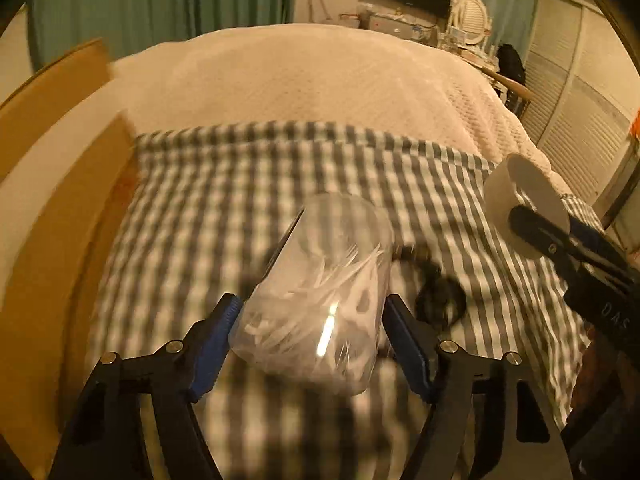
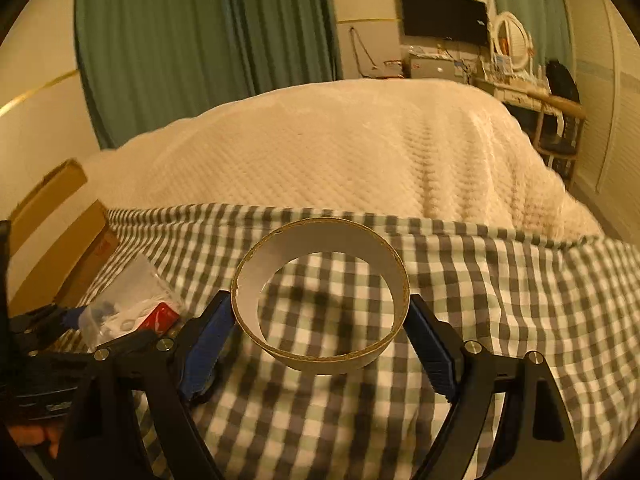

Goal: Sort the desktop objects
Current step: 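Grasp the clear jar of floss picks with the left gripper while the right grasps the white tape ring, then carry the jar and tape ring into the cardboard box and release them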

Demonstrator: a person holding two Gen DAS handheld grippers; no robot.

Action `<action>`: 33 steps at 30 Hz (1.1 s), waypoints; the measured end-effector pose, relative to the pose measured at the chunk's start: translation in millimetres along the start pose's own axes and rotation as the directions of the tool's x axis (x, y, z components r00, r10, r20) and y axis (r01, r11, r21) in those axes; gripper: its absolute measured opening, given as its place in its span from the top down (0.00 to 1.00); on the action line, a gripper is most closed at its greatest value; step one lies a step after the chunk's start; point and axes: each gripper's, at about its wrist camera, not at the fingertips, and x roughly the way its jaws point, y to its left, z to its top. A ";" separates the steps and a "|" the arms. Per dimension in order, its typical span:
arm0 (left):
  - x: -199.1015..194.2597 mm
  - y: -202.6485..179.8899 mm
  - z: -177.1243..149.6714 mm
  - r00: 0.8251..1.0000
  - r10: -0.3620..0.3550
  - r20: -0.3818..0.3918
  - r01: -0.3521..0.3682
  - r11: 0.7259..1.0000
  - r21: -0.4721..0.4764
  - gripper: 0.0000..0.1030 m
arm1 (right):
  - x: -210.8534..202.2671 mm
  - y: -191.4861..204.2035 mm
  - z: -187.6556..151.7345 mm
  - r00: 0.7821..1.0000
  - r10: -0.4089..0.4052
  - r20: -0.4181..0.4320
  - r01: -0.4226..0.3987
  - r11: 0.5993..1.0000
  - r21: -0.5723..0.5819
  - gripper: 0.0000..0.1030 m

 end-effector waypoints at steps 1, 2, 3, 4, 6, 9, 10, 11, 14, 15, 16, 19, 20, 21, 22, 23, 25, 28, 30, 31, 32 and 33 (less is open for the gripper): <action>-11.7 7.1 -8.0 1.000 0.004 0.005 -0.004 1.000 -0.011 0.28 | -9.9 8.1 1.0 1.000 -0.002 0.001 0.002 1.000 -0.027 0.18; -18.3 11.2 -12.6 1.000 0.009 0.009 -0.009 1.000 -0.018 0.28 | -18.9 14.6 1.5 1.000 -0.001 0.001 0.001 0.999 -0.046 0.18; -24.7 15.1 -17.1 1.000 0.013 0.015 -0.012 0.999 -0.030 0.28 | -29.9 21.6 0.9 1.000 0.000 -0.003 -0.001 0.998 -0.067 0.18; -31.4 19.0 -22.6 1.000 0.013 0.023 -0.012 0.999 -0.050 0.28 | -44.2 27.9 0.0 1.000 0.004 -0.009 -0.005 0.997 -0.078 0.18; -40.7 24.0 -33.2 1.000 -0.014 0.026 0.016 0.996 -0.087 0.28 | -69.3 32.7 -7.4 0.999 0.015 -0.028 -0.017 0.998 -0.061 0.18; -46.5 22.6 -49.3 0.998 -0.057 0.000 0.057 0.992 -0.109 0.29 | -108.9 33.1 -39.3 0.993 0.042 -0.107 -0.043 0.999 -0.002 0.18; -46.9 20.9 -54.9 0.998 -0.070 -0.008 0.069 0.992 -0.109 0.29 | -117.2 32.3 -48.6 0.990 0.035 -0.133 -0.034 0.999 0.007 0.18; -46.6 18.0 -62.1 0.997 -0.078 -0.020 0.075 0.992 -0.102 0.29 | -126.0 31.6 -57.7 0.987 0.024 -0.158 -0.023 1.000 0.012 0.18; -48.9 12.6 -78.4 0.994 -0.101 -0.027 0.098 0.990 -0.097 0.30 | -158.2 31.2 -76.7 0.977 -0.032 -0.211 0.035 0.999 0.010 0.18; -52.4 11.9 -81.4 0.993 -0.113 -0.025 0.110 0.989 -0.101 0.31 | -171.0 31.5 -78.9 0.976 -0.052 -0.212 0.055 0.998 0.007 0.18; -56.0 10.0 -83.1 0.991 -0.130 -0.027 0.127 0.986 -0.104 0.31 | -184.4 34.2 -79.0 0.975 -0.071 -0.210 0.073 0.997 0.000 0.18; -68.6 5.6 -84.4 0.982 -0.191 -0.009 0.188 0.975 -0.117 0.32 | -206.5 44.8 -75.1 0.973 -0.091 -0.210 0.089 0.996 -0.022 0.18; -70.9 5.3 -85.1 0.977 -0.212 -0.004 0.210 0.970 -0.125 0.32 | -207.7 48.7 -73.1 0.972 -0.087 -0.218 0.085 0.996 -0.018 0.18; -71.5 6.4 -86.5 0.974 -0.228 0.000 0.226 0.964 -0.138 0.32 | -208.1 50.2 -71.9 0.968 -0.080 -0.236 0.082 0.997 -0.002 0.18; -71.7 8.7 -89.5 0.969 -0.246 0.002 0.243 0.957 -0.156 0.32 | -206.3 52.6 -70.8 0.966 -0.074 -0.247 0.080 0.997 0.014 0.18; -72.5 13.1 -92.9 0.965 -0.262 0.001 0.258 0.949 -0.181 0.32 | -204.8 54.6 -70.8 0.964 -0.068 -0.258 0.080 0.996 0.036 0.18; -79.1 22.2 -93.1 0.962 -0.271 0.027 0.270 0.938 -0.218 0.32 | -204.7 54.6 -70.1 0.961 -0.063 -0.268 0.081 0.995 0.058 0.18; -102.5 37.7 -78.9 0.955 -0.274 0.114 0.294 0.926 -0.237 0.34 | -215.4 75.6 -55.5 0.966 -0.079 -0.245 0.099 0.993 0.070 0.18; -128.2 49.0 -66.7 0.945 -0.264 0.195 0.306 0.923 -0.233 0.35 | -222.7 93.6 -42.3 0.972 -0.095 -0.216 0.105 0.994 0.034 0.18; -141.9 57.1 -59.4 0.935 -0.259 0.241 0.314 0.921 -0.231 0.36 | -227.8 107.5 -29.6 0.978 -0.090 -0.188 0.095 0.995 0.016 0.18; -158.4 66.6 -51.3 0.923 -0.250 0.293 0.322 0.919 -0.230 0.36 | -229.9 115.9 -21.7 0.982 -0.084 -0.172 0.087 0.996 0.008 0.18; -170.1 74.7 -45.0 0.914 -0.241 0.327 0.325 0.917 -0.231 0.36 | -232.9 127.6 -11.0 0.986 -0.072 -0.148 0.072 0.997 -0.004 0.18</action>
